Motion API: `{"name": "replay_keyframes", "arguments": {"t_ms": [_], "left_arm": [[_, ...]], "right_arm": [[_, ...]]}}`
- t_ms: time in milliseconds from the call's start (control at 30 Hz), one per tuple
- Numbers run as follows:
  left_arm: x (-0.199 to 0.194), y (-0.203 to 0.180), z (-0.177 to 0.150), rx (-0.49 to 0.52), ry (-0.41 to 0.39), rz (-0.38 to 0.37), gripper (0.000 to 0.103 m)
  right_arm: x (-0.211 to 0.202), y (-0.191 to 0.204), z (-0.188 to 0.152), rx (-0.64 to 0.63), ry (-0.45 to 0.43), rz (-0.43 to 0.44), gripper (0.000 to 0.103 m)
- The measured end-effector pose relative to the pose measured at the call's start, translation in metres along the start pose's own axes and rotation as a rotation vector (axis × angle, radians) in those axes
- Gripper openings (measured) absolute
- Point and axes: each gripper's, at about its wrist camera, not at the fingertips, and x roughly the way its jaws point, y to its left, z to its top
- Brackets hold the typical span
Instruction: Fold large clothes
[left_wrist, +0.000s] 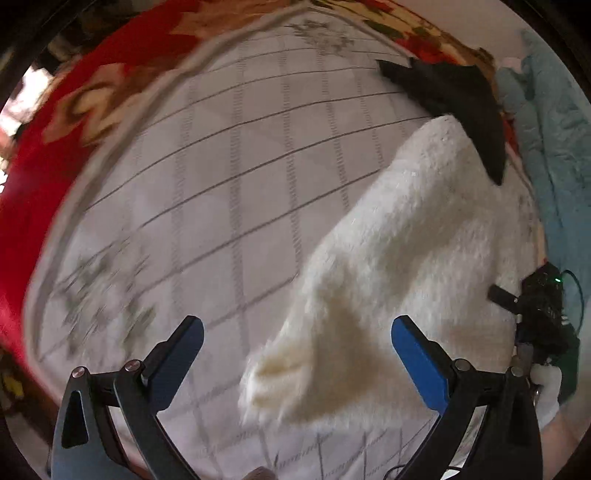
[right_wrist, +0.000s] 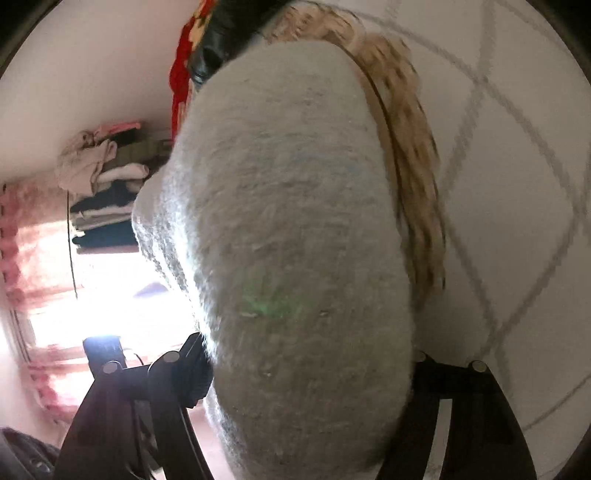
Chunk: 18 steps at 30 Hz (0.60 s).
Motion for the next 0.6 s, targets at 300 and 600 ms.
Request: {"name": "replay_keyframes", "arguments": {"t_ms": [300,600], "left_arm": [[0.070,-0.016,0.020,0.044,0.104,-0.226,0.062],[0.029,-0.041,0.025,0.155,0.017,-0.188,0.009]], "right_arm": [[0.002,-0.011,0.010,-0.056,0.003,0.036,0.092],[-0.032,-0.010,-0.007,0.071,-0.081,0.042,0.058]]}}
